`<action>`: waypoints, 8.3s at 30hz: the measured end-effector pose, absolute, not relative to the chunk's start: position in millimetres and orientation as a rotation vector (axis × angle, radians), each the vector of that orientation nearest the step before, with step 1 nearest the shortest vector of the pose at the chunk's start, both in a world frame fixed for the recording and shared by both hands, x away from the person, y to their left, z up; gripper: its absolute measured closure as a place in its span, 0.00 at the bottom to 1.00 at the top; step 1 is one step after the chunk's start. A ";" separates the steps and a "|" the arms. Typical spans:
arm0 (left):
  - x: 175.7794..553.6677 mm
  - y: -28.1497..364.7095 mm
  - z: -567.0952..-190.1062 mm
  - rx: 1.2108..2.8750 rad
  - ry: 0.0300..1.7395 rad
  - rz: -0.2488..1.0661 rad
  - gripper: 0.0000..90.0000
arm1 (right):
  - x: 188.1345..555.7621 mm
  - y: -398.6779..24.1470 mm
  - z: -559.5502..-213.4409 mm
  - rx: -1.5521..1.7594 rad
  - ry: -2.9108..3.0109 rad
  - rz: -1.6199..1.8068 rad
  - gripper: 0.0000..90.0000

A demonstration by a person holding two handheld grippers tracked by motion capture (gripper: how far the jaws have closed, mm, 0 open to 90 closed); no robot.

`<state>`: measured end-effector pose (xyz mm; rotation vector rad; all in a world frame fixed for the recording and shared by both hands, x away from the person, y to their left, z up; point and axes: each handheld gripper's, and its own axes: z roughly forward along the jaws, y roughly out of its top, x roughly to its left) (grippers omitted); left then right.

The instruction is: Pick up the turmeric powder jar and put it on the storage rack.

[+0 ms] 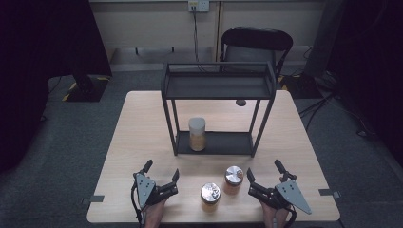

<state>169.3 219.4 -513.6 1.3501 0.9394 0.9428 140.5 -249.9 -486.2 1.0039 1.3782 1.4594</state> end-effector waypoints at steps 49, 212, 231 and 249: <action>169.3 218.4 -513.1 1.349 0.947 0.946 0.01 | 144.5 -228.4 -391.5 0.667 1.966 1.502 0.08; 168.6 217.7 -513.9 1.343 0.949 0.950 0.01 | 224.4 -179.7 -324.4 0.771 2.533 1.170 0.38; 168.3 217.7 -514.4 1.342 0.946 0.952 0.01 | 238.8 -169.0 -309.0 0.779 2.538 1.152 0.38; 168.0 217.2 -514.7 1.340 0.946 0.954 0.01 | 252.2 -168.1 -297.4 0.804 2.524 1.147 0.38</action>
